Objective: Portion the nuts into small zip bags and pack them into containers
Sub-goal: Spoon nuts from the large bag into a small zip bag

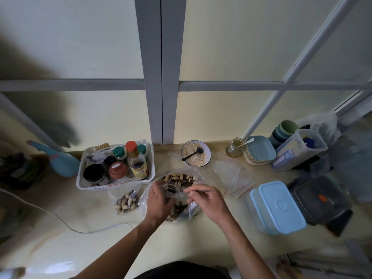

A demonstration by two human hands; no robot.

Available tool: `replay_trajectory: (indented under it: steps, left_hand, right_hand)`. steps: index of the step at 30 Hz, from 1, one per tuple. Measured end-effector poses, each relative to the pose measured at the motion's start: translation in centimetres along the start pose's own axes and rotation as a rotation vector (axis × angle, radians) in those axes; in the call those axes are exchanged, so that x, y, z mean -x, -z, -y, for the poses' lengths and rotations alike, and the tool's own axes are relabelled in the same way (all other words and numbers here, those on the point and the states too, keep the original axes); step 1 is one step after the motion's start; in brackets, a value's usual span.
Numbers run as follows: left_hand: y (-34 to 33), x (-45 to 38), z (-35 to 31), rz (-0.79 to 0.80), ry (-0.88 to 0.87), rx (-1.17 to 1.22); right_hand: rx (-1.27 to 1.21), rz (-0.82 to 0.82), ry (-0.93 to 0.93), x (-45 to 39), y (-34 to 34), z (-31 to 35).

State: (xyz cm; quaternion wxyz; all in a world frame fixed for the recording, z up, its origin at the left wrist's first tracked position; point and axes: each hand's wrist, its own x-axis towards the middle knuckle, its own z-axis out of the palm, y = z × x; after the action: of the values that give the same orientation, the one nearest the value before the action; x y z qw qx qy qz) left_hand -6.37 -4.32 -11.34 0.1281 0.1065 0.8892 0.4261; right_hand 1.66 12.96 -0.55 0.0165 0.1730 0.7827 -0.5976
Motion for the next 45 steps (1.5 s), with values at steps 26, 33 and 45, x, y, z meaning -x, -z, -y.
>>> replay_trajectory:
  steps: [26, 33, 45]
  left_hand:
    - [1.2, 1.5, 0.3, 0.039, 0.046, 0.091]
    - [1.9, 2.0, 0.2, 0.067, 0.026, 0.075]
    - [2.8, 2.6, 0.4, -0.009, 0.030, 0.165]
  right_hand:
    - [-0.304, -0.579, -0.316, -0.4, -0.6, -4.4]
    - [-0.673, -0.399, -0.540, 0.0, -1.7, -7.6]
    - [-0.307, -0.969, -0.692, 1.5, -0.5, -9.2]
